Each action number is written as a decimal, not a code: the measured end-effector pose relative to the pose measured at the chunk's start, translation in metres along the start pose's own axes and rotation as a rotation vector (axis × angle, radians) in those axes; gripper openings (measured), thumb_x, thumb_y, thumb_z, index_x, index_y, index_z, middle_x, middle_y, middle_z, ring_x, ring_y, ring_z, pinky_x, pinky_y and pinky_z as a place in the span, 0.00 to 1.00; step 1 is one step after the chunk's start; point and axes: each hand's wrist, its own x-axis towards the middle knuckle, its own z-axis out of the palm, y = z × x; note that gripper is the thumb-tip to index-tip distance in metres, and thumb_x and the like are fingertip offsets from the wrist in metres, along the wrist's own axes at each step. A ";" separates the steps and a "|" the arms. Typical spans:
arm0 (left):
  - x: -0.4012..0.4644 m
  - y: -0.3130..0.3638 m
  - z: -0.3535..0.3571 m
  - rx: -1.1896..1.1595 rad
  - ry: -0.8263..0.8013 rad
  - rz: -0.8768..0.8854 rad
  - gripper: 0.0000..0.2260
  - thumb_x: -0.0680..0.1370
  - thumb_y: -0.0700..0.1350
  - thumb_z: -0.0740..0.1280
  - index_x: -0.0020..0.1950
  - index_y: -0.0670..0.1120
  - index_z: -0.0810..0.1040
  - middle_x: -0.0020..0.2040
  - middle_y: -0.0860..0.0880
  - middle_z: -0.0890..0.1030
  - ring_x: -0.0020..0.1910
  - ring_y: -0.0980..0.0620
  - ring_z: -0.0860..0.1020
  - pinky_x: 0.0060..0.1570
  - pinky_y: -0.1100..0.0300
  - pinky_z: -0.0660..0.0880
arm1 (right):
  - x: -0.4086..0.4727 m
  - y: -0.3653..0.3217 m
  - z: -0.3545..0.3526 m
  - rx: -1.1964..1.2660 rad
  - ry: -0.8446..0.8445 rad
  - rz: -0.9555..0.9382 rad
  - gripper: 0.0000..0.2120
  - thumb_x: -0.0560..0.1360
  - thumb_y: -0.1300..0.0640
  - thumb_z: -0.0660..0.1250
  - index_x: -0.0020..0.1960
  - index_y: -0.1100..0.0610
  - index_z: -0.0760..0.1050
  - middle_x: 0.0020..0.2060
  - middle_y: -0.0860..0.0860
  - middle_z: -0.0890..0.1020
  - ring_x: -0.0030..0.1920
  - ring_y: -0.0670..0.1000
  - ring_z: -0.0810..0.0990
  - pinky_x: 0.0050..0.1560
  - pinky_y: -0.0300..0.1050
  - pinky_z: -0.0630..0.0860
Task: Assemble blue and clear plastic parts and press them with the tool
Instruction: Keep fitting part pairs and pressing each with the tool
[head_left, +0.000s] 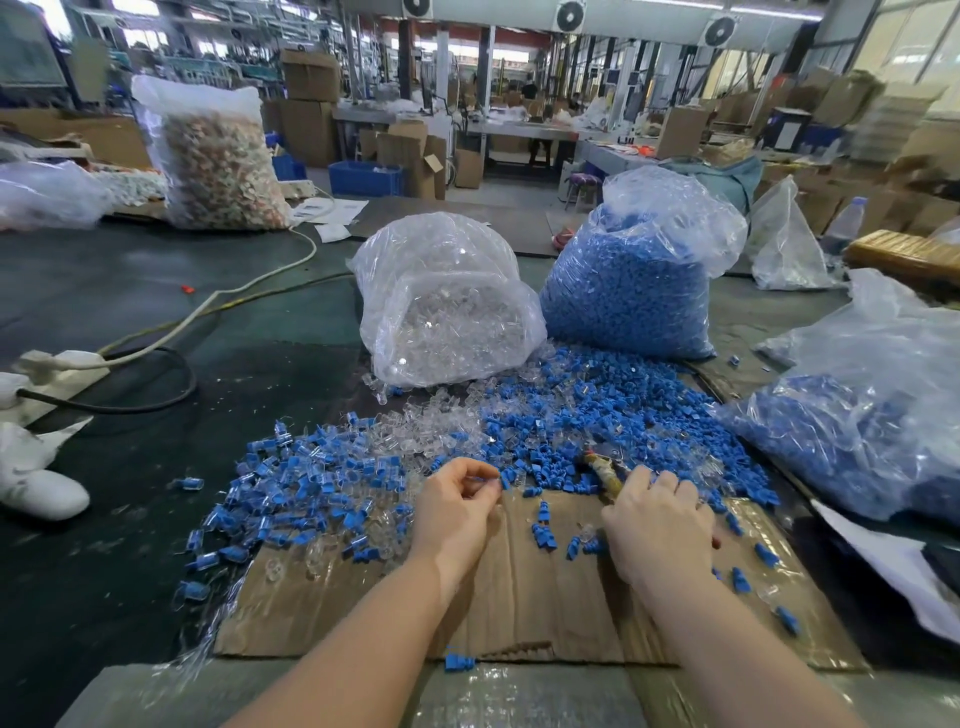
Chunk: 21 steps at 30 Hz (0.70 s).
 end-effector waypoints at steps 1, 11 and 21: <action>0.002 0.002 -0.001 -0.063 0.008 -0.037 0.05 0.77 0.36 0.64 0.48 0.44 0.77 0.40 0.45 0.79 0.28 0.60 0.75 0.28 0.70 0.72 | 0.001 0.000 -0.002 0.001 -0.004 -0.024 0.15 0.78 0.50 0.57 0.60 0.58 0.64 0.57 0.56 0.73 0.57 0.56 0.71 0.54 0.48 0.71; 0.025 0.016 -0.005 -0.248 0.101 -0.186 0.04 0.77 0.35 0.65 0.46 0.44 0.76 0.41 0.42 0.79 0.30 0.54 0.73 0.27 0.64 0.72 | -0.007 -0.018 -0.050 1.082 -0.672 -0.125 0.05 0.69 0.68 0.61 0.40 0.59 0.69 0.32 0.54 0.70 0.30 0.50 0.68 0.36 0.46 0.67; 0.027 0.017 -0.015 -0.154 0.183 -0.182 0.04 0.77 0.36 0.64 0.47 0.44 0.77 0.41 0.46 0.78 0.33 0.55 0.75 0.29 0.66 0.73 | -0.013 -0.027 -0.052 1.049 -0.850 -0.118 0.12 0.69 0.69 0.58 0.49 0.58 0.69 0.44 0.57 0.73 0.44 0.54 0.72 0.43 0.49 0.70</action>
